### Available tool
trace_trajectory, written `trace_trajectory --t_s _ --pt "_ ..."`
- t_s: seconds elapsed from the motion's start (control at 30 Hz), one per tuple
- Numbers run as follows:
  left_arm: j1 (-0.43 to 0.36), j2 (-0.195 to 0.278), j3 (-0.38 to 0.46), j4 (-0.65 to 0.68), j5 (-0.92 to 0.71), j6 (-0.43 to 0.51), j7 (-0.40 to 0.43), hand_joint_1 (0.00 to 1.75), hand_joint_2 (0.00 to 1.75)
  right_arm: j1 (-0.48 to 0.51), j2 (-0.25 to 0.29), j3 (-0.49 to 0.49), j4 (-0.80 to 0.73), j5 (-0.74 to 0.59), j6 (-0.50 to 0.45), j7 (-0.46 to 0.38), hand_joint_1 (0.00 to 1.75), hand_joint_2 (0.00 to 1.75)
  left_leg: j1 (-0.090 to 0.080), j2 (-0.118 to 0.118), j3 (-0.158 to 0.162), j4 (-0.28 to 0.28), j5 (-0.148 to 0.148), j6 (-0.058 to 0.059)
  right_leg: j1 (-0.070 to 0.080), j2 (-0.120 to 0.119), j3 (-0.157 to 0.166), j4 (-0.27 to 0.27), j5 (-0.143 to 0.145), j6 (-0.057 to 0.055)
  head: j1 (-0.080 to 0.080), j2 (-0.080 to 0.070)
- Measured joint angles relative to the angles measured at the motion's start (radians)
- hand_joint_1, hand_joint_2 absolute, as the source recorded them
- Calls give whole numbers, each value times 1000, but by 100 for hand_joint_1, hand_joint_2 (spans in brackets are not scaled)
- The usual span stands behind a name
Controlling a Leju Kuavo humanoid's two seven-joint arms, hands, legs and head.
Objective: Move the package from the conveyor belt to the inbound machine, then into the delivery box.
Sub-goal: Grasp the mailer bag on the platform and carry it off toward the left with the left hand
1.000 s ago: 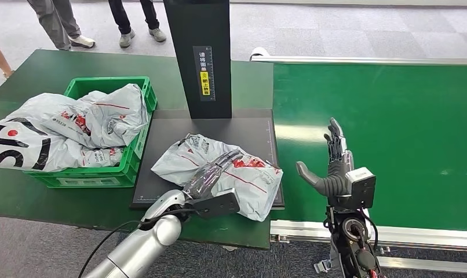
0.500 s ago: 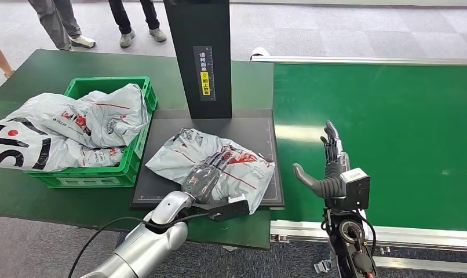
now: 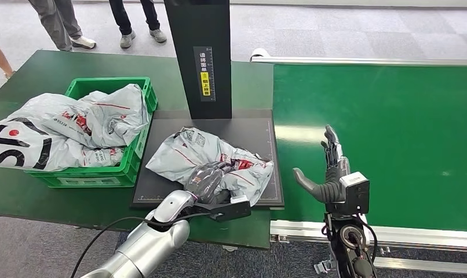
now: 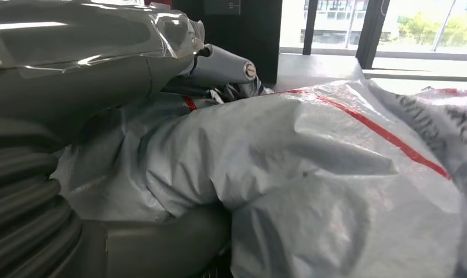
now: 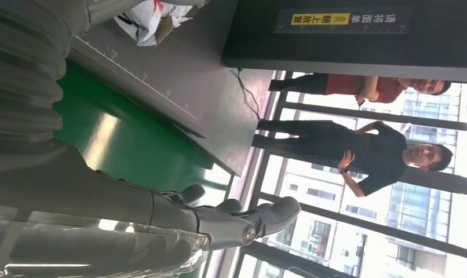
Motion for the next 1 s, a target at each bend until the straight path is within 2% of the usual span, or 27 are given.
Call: trace_trajectory --t_s 0.63,0.8,1.0 --pt "12 -7 32 -10 43 41 -48 175 175 23 7 -32 -12 -39 -7 61 0 175 0 0 -1 0 0 0 0 0 -1 0 0 0 0 0" --pt "28 -7 52 -40 111 113 -106 175 175 33 9 -59 -3 -111 -15 128 0 175 0 0 -2 0 0 0 0 0 -2 0 0 0 0 0" --pt "47 5 77 -143 211 258 -219 175 175 40 3 -67 30 -152 -22 146 0 175 0 0 -3 0 0 0 0 0 -3 0 0 0 0 0"
